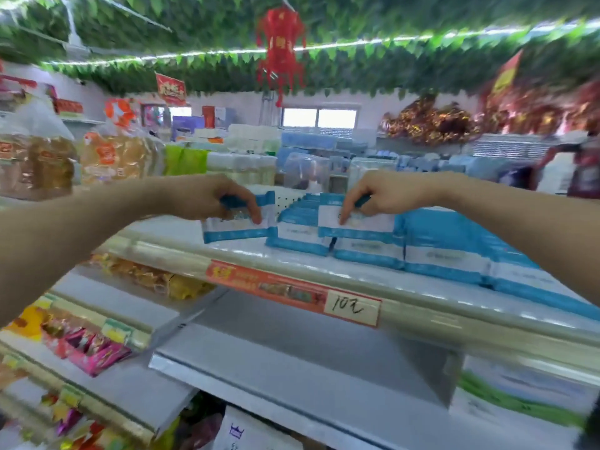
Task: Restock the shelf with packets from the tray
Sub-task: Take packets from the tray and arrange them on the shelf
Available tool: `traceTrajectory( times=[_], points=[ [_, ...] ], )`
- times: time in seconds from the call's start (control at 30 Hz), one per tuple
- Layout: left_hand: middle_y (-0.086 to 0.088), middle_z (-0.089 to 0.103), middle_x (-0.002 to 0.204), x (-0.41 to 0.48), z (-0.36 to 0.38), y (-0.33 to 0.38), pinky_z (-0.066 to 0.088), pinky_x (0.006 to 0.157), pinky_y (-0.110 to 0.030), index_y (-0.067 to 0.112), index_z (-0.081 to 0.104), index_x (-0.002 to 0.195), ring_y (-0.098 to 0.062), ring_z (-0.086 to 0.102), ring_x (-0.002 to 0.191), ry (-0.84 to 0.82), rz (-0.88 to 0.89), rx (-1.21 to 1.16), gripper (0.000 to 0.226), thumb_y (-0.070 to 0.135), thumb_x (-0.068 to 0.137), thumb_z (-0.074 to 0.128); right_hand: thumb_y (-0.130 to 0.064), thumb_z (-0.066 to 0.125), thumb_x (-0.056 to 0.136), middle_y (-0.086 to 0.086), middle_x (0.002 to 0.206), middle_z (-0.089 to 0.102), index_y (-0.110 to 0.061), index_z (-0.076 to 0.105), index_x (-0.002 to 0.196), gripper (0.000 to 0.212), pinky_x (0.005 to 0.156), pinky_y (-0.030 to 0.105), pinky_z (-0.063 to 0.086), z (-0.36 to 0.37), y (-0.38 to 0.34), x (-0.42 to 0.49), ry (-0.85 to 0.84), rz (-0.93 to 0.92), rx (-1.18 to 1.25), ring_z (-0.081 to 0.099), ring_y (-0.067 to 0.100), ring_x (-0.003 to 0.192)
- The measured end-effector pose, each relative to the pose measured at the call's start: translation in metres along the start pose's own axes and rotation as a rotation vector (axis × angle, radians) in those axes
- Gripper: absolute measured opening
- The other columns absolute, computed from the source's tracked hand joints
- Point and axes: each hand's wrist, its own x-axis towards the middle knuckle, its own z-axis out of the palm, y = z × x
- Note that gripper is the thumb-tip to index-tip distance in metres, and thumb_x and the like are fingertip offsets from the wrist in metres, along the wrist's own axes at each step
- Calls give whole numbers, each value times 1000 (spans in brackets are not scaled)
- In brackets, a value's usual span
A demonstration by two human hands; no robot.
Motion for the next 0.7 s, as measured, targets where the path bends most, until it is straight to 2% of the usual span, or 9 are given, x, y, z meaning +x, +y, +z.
traceTrajectory(
  times=[0.07, 0.13, 0.17, 0.23, 0.33, 0.43, 0.57, 0.63, 0.7],
  points=[
    [12, 66, 123, 31, 7, 17, 54, 96, -54, 51, 72, 101, -28, 64, 104, -11, 59, 24, 57, -2, 101, 52, -10, 53, 92, 1, 112, 71, -47, 77, 105, 47, 96, 41, 53, 0, 21, -26, 5, 43, 55, 64, 24, 98],
    [13, 65, 116, 58, 15, 31, 56, 94, -47, 51, 72, 96, -20, 64, 101, -22, 99, 41, 54, 0, 100, 54, -2, 53, 93, -2, 96, 69, -43, 79, 102, 50, 79, 30, 48, 2, 34, -47, -11, 64, 109, 58, 17, 80],
    [14, 65, 112, 69, 20, 36, 55, 93, -42, 49, 72, 92, -15, 62, 99, -29, 114, 43, 52, 0, 98, 56, -1, 53, 93, -1, 97, 70, -43, 79, 102, 50, 76, 31, 46, 4, 39, -54, -20, 69, 117, 57, 19, 79],
    [15, 65, 102, 88, 27, 45, 50, 91, -37, 43, 73, 84, -12, 60, 96, -44, 137, 47, 50, -4, 94, 58, -2, 54, 92, 13, 109, 68, -45, 78, 103, 50, 77, 35, 45, 9, 47, -62, -22, 64, 134, 56, 31, 85],
    [21, 65, 91, 106, 34, 51, 46, 90, -35, 38, 74, 80, -11, 59, 95, -74, 169, 61, 48, -7, 90, 59, -1, 54, 88, 26, 108, 63, -43, 79, 104, 51, 73, 37, 39, 17, 55, -65, -4, 42, 164, 50, 40, 82],
    [21, 65, 96, 115, 34, 50, 43, 92, -33, 38, 74, 80, -8, 58, 99, -96, 177, 54, 48, -7, 89, 59, -1, 53, 87, 28, 110, 63, -42, 79, 105, 52, 74, 39, 40, 23, 54, -64, -10, 23, 189, 49, 44, 85],
    [14, 65, 112, 119, 32, 46, 45, 100, -35, 37, 76, 85, -10, 57, 108, -147, 179, 29, 48, -7, 91, 59, 0, 53, 88, 20, 112, 67, -43, 78, 105, 53, 78, 41, 44, 25, 48, -60, 13, 20, 215, 53, 39, 88],
    [12, 65, 115, 120, 33, 45, 47, 100, -34, 38, 77, 88, -8, 58, 108, -197, 175, 36, 47, -6, 92, 60, -2, 53, 88, 22, 113, 66, -43, 78, 106, 51, 80, 48, 45, 27, 44, -56, 9, 26, 216, 54, 41, 90],
    [13, 67, 112, 120, 36, 43, 47, 98, -32, 38, 78, 90, -2, 59, 102, -223, 190, 42, 45, -4, 92, 62, -1, 53, 90, 22, 108, 64, -42, 78, 106, 51, 79, 48, 44, 29, 40, -53, 10, 41, 227, 53, 40, 87]
  ],
)
